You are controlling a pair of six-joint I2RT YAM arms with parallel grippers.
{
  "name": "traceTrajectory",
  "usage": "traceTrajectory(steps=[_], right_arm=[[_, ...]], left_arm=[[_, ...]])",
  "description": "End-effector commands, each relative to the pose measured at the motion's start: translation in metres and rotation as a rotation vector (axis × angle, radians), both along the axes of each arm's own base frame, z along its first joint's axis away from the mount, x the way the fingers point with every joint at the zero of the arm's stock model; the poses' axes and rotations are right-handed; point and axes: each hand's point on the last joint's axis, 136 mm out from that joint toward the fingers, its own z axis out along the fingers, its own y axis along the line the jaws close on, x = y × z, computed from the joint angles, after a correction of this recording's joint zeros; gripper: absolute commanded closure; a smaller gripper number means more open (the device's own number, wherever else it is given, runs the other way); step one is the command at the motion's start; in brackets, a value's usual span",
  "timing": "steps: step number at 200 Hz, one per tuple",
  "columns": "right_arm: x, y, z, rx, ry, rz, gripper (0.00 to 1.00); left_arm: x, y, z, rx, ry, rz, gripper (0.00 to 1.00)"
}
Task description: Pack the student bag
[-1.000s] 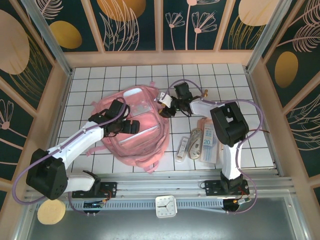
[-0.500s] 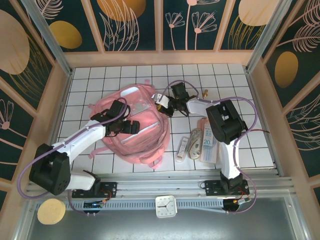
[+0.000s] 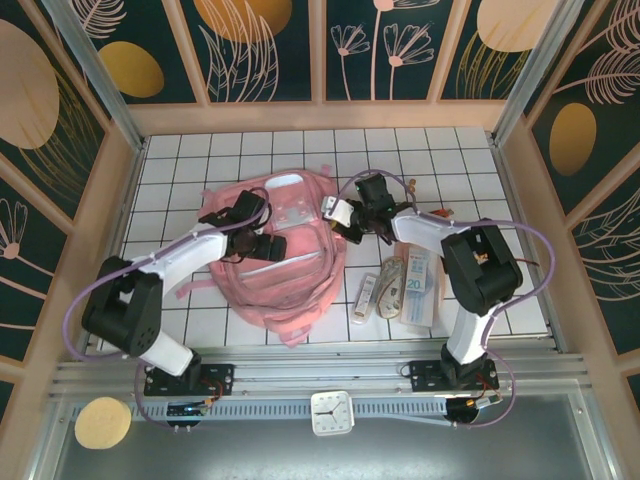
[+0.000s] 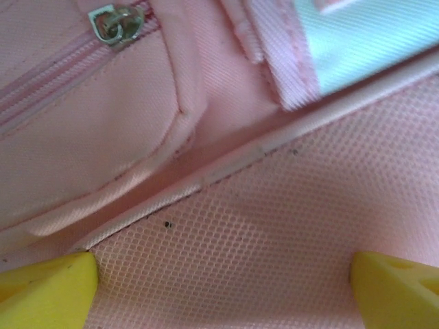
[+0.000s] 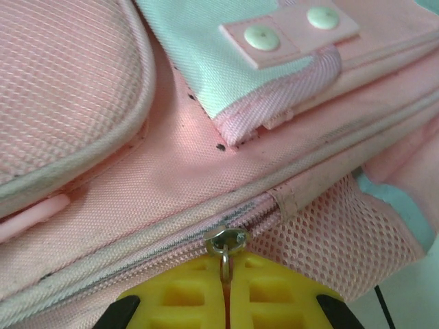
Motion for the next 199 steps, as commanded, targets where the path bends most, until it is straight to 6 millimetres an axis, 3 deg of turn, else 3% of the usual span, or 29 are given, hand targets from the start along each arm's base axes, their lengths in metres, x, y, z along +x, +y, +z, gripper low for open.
traceTrajectory(steps=[1,19,46,73,96,109,127,148,163,178,196,199], right_arm=[[-0.010,-0.011,0.005,-0.013,0.025,-0.006,1.00],[-0.017,-0.014,0.002,-0.039,0.045,-0.005,1.00],[-0.029,-0.024,-0.004,-0.076,0.086,-0.029,1.00],[-0.040,-0.037,-0.019,-0.141,0.178,-0.095,1.00],[-0.049,-0.046,-0.033,-0.196,0.269,-0.182,1.00],[-0.056,-0.034,-0.032,-0.175,0.324,-0.200,1.00],[-0.062,-0.015,-0.025,-0.133,0.353,-0.180,1.00],[-0.047,-0.005,-0.020,-0.121,0.348,-0.215,1.00],[-0.035,-0.004,-0.015,-0.088,0.346,-0.246,1.00],[-0.028,-0.002,-0.007,-0.024,0.358,-0.251,1.00],[-0.026,0.002,0.002,0.032,0.367,-0.240,1.00],[-0.027,0.003,0.004,0.037,0.368,-0.233,1.00]], left_arm=[[0.014,-0.005,-0.023,0.029,0.045,-0.020,0.10],[0.020,-0.005,-0.053,0.086,0.133,-0.007,0.20],[0.030,-0.021,-0.080,0.063,0.227,0.010,0.47],[0.027,-0.029,-0.098,0.022,0.274,0.039,0.58],[0.031,-0.037,-0.098,-0.024,0.267,0.046,0.60],[0.037,-0.040,-0.089,-0.050,0.230,0.049,0.52],[0.038,-0.049,-0.063,-0.107,0.197,0.021,0.14],[0.037,-0.049,-0.007,-0.126,0.078,-0.053,0.05],[0.020,-0.051,0.030,-0.093,-0.041,-0.208,0.01],[-0.007,-0.054,0.039,-0.039,-0.111,-0.368,0.01],[-0.023,-0.044,0.031,0.072,-0.160,-0.463,0.01],[-0.030,-0.040,0.021,0.086,-0.142,-0.480,0.01]])
